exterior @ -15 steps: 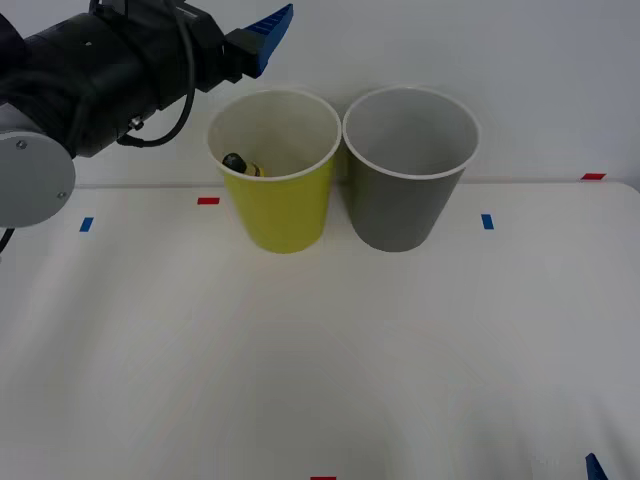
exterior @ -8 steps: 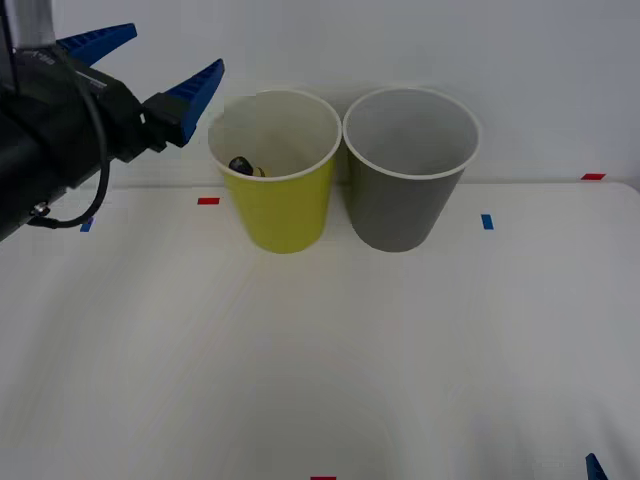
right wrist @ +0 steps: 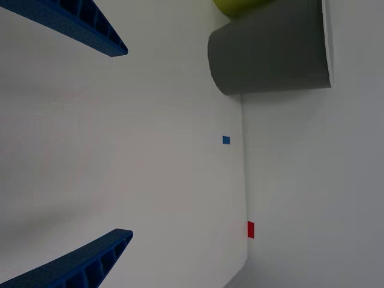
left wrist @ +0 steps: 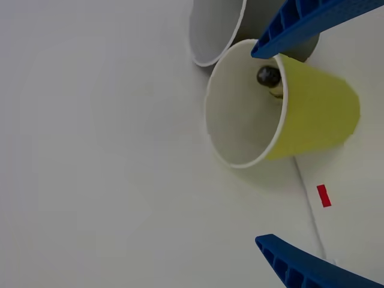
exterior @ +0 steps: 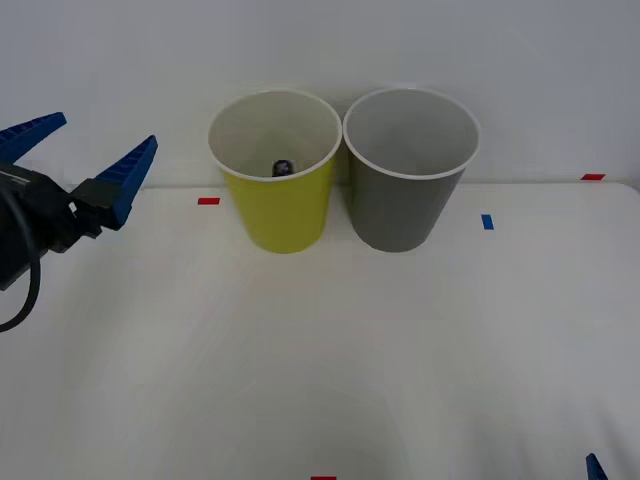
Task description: Put cans in the gray bin and PET bottles in the light green bin.
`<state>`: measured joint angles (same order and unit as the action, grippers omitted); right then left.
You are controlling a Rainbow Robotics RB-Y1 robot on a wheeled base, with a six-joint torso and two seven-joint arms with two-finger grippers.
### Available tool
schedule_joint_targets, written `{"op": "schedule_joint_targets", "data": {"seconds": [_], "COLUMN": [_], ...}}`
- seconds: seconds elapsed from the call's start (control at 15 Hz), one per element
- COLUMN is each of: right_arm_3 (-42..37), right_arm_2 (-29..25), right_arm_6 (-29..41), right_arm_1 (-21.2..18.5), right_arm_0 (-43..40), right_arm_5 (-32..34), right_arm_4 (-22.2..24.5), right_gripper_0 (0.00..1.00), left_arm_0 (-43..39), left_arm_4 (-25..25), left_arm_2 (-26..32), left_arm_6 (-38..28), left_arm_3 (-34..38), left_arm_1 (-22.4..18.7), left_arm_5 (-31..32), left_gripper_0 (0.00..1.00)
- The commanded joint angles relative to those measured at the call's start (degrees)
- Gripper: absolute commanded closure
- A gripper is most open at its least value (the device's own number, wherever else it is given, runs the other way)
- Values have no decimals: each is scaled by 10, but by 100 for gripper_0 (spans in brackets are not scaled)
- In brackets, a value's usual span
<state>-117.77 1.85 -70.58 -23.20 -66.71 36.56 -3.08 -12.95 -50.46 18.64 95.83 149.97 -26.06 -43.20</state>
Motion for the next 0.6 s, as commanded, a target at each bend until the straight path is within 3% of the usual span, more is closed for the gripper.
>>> {"op": "schedule_joint_targets", "data": {"seconds": [0.07,0.2,0.4,0.6], "right_arm_3": [0,0,0,0], "right_arm_2": [0,0,0,0], "right_arm_6": [0,0,0,0], "right_arm_1": [0,0,0,0], "right_arm_0": [0,0,0,0], "right_arm_5": [0,0,0,0], "right_arm_4": [0,0,0,0], "right_gripper_0": [0,0,0,0], "left_arm_0": [-24,-41,-97,-150], "left_arm_4": [-12,-4,108,210], "left_arm_2": [18,-3,-115,-165], "left_arm_6": [8,15,24,13], "left_arm_3": [0,0,-28,-48], "left_arm_1": [11,13,7,-4], "left_arm_5": [2,58,239,344], "left_gripper_0": [0,0,0,0]}}
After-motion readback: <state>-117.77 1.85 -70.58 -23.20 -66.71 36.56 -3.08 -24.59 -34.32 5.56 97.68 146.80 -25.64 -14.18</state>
